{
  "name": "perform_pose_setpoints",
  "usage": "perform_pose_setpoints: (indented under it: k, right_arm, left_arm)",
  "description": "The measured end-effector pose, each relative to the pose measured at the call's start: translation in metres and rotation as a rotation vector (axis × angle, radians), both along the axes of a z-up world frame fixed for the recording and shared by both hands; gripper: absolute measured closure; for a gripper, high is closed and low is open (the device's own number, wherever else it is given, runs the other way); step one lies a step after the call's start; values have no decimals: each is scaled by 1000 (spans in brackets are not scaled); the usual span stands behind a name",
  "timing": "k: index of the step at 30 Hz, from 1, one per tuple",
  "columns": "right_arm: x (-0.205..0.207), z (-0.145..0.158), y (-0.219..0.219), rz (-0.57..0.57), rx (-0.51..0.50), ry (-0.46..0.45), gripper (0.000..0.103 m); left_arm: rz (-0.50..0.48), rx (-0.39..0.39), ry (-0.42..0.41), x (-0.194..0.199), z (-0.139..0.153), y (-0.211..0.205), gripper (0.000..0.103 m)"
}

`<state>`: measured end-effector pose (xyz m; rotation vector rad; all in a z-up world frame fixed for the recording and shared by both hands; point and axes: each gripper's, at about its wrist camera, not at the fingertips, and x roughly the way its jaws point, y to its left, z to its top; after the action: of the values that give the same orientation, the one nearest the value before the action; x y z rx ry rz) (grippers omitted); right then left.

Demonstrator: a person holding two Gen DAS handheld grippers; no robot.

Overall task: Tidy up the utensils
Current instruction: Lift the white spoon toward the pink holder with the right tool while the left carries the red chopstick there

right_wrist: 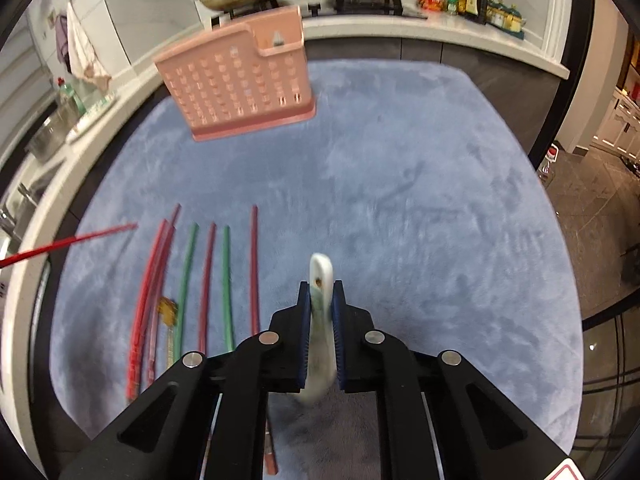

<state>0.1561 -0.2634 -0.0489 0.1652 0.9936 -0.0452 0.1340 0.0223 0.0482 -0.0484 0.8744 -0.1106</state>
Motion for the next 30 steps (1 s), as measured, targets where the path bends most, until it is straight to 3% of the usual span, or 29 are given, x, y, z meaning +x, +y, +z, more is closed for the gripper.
perform_pose_setpoints:
  k: [12,23,30]
  right_arm:
    - [25,92,-8,-11,55,-169,96]
    - [121,154,-15,-27,41,-264,96]
    - [196,161,-7,-29,2,-265,96]
  left_arm:
    - [-5,22,-190,46,77,-7,96]
    - [-10,-31,-394,126,177,-32,96]
    - [-21,-71,-418,180,191,-53,96]
